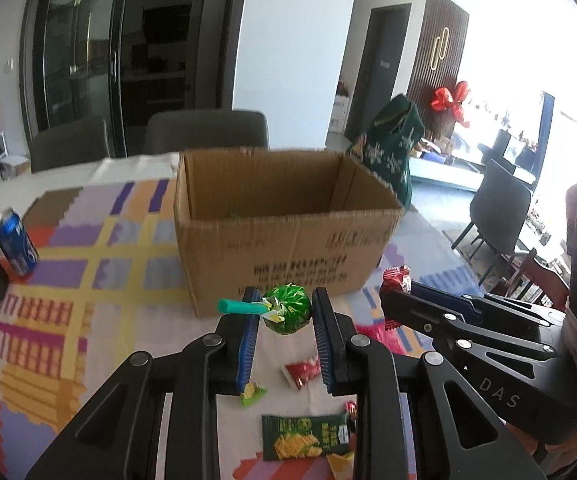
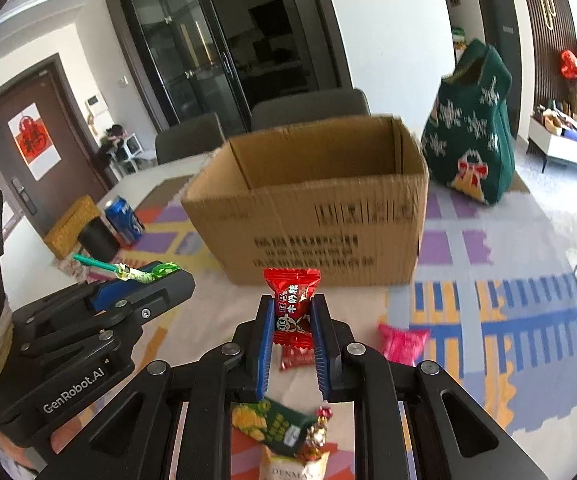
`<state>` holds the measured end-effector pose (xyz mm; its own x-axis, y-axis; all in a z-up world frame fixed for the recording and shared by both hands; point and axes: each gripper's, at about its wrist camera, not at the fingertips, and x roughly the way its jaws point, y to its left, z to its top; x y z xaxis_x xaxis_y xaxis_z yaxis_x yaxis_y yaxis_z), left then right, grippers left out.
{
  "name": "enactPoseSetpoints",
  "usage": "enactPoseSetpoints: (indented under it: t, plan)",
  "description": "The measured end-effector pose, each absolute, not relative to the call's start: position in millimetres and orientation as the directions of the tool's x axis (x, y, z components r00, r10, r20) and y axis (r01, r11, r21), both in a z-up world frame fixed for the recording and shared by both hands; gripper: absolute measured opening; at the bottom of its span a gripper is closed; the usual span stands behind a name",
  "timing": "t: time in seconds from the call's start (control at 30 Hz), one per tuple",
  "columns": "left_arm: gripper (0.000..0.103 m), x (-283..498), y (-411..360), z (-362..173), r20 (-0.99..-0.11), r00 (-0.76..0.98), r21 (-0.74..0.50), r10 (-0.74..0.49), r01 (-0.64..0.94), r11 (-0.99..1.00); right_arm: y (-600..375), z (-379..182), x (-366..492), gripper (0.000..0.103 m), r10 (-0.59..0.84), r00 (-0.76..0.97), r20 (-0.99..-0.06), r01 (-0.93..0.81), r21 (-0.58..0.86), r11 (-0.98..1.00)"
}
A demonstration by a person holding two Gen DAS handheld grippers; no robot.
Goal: Organize snacks
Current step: 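Carry the red candy and lollipop over the box and open both grippers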
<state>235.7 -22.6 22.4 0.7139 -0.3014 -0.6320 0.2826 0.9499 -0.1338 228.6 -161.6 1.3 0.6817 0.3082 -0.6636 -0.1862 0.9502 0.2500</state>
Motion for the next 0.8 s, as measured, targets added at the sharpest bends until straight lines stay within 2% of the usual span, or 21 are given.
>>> enactPoseSetpoints:
  t: [0.4, 0.8]
  plan:
    - [0.027, 265.9, -18.2, 59.2, -0.584, 0.765, -0.095, -0.271, 0.268, 0.959, -157.8, 41.8, 254.7, 0.019, 0.313, 0.732, -0.605, -0.22, 0.225, 0.949]
    - [0.027, 314.8, -14.2, 68.6, -0.613, 0.752, -0.083, -0.242, 0.244, 0.966, -150.3, 67.3, 296.4, 0.019, 0.303, 0.75, -0.588, -0.243, 0.181, 0.953]
